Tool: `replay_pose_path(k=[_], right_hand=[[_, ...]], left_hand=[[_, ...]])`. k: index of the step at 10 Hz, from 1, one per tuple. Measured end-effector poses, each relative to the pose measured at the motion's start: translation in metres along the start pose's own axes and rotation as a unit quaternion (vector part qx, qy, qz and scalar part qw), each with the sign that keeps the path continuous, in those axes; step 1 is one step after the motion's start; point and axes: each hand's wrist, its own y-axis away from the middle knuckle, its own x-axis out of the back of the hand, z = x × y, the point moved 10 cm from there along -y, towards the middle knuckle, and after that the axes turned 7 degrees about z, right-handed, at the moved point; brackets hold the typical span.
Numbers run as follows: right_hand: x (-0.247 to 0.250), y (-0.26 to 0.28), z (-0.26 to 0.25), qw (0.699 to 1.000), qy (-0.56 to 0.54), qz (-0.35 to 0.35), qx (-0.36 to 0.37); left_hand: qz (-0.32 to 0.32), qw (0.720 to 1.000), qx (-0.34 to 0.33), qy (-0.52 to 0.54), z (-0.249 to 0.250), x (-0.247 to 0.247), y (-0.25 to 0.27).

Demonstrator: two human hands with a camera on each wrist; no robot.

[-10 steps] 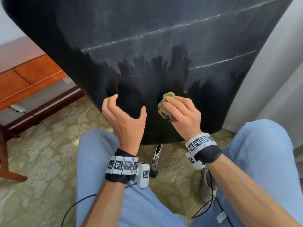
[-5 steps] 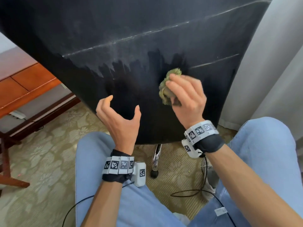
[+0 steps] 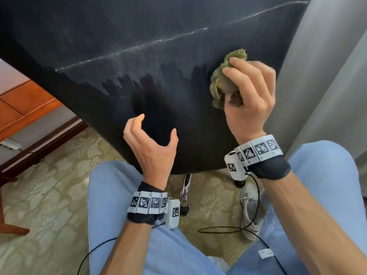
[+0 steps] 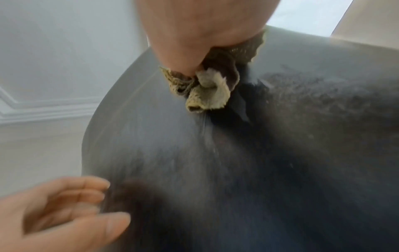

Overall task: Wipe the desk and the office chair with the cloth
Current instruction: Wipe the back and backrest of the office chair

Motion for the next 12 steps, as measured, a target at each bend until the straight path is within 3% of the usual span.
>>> replay_pose_path(k=[1,2,3,4,6,7,8,9,10,11,12], right_hand=[[-0.005,0.011,0.006,1.000,0.002,-0.003,-0.027],[-0.015,0.062,-0.003,0.996,-0.018,-0.083,-0.028],[-0.023,0.110,-0.007,0.977,-0.022,-0.210,-0.012],[-0.020,0.106,-0.010,0.973,-0.025,-0.229,-0.004],[0.019,0.002,0.022,1.000,0.021,-0.002,-0.022],[0.020,-0.004,0.038,0.999,0.051,0.012,-0.004],[0.013,0.034,0.033,0.999,0.037,-0.032,-0.017],[0.001,0.082,0.028,0.989,0.019,-0.145,-0.024],[0.000,0.087,0.023,0.979,0.005,-0.205,0.010],[0.023,0.038,0.027,0.995,0.012,-0.099,0.012],[0.041,-0.007,0.052,0.999,0.035,0.005,-0.029]], left_hand=[[-0.019,1.000,-0.003,-0.006,0.002,-0.009,0.003],[-0.021,1.000,-0.006,-0.014,0.003,-0.011,0.003],[-0.020,1.000,-0.004,-0.019,0.003,-0.012,0.002],[-0.020,1.000,0.002,-0.016,0.005,-0.012,0.003],[-0.007,1.000,0.004,-0.007,0.014,-0.010,0.005],[-0.011,1.000,0.000,-0.006,0.020,-0.014,0.007],[-0.012,1.000,-0.002,-0.015,0.021,-0.018,0.009],[-0.012,0.999,-0.008,-0.029,0.023,-0.021,0.009],[-0.009,0.999,-0.009,-0.040,0.022,-0.023,0.009],[0.002,0.999,-0.008,-0.043,0.020,-0.022,0.006],[0.003,0.999,-0.009,-0.049,0.018,-0.022,0.006]])
